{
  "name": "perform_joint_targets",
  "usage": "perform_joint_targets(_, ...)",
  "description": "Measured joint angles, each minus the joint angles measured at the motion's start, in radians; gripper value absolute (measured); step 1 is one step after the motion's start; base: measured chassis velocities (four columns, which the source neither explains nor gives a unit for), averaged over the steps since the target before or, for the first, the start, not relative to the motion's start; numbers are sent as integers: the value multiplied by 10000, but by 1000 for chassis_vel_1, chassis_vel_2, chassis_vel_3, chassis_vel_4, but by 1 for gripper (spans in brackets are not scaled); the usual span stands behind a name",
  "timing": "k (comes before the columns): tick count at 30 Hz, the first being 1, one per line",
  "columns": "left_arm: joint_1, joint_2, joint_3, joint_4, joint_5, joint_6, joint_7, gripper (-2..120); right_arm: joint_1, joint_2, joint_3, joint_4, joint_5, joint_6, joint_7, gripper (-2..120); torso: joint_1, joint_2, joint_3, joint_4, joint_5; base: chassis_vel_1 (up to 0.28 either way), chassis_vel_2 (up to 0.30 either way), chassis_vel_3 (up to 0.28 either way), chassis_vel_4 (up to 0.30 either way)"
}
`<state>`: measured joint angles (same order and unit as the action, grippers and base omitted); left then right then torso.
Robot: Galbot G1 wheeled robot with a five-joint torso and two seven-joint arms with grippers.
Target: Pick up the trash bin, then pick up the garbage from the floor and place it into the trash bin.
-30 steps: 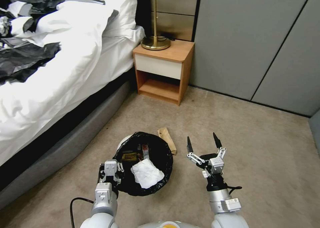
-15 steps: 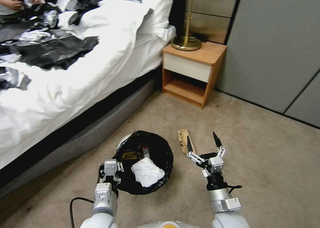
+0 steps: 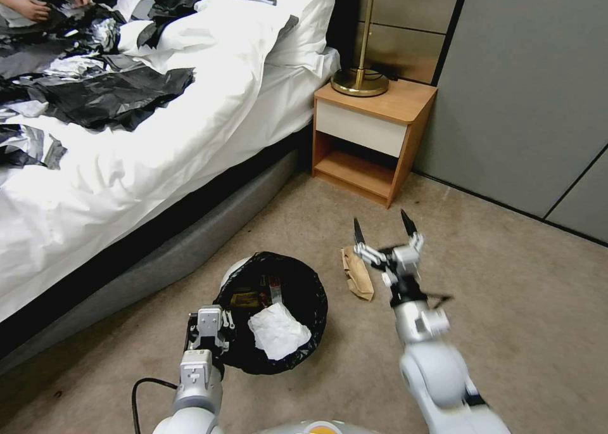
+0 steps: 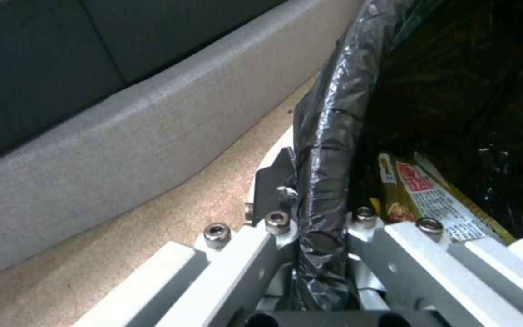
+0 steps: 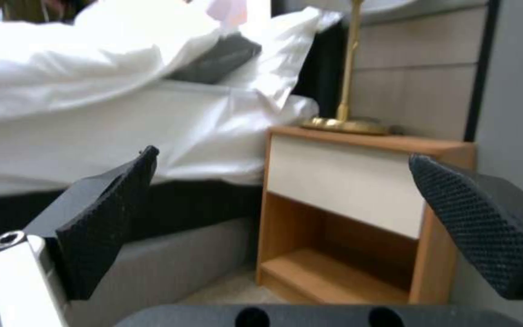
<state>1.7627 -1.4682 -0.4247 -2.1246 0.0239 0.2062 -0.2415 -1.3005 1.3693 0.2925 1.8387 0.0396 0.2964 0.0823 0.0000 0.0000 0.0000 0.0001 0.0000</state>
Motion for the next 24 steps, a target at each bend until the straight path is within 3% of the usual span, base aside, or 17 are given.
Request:
perform_joint_targets(5, 22, -17, -103, 6, 13, -8, -7, 0, 2010, -38, -558, -2162, 510, -1066, 55, 100, 1, 0, 1, 1, 0, 0, 0, 0, 0)
perform_joint_targets(13, -46, -54, -90, 96, 51, 12, -11, 0, 3327, 122, -966, -4395, 917, -2311, 181, 100, 0, 0, 0, -1, -1, 0, 0, 0, 0)
perform_joint_targets(24, -47, -61, -65, 137, 58, 39, -17, 0, 4933, 532, -1188, -8205, 901, -3049, 36, 100, 1, 0, 0, -1, 0, 0, 0, 0, 0)
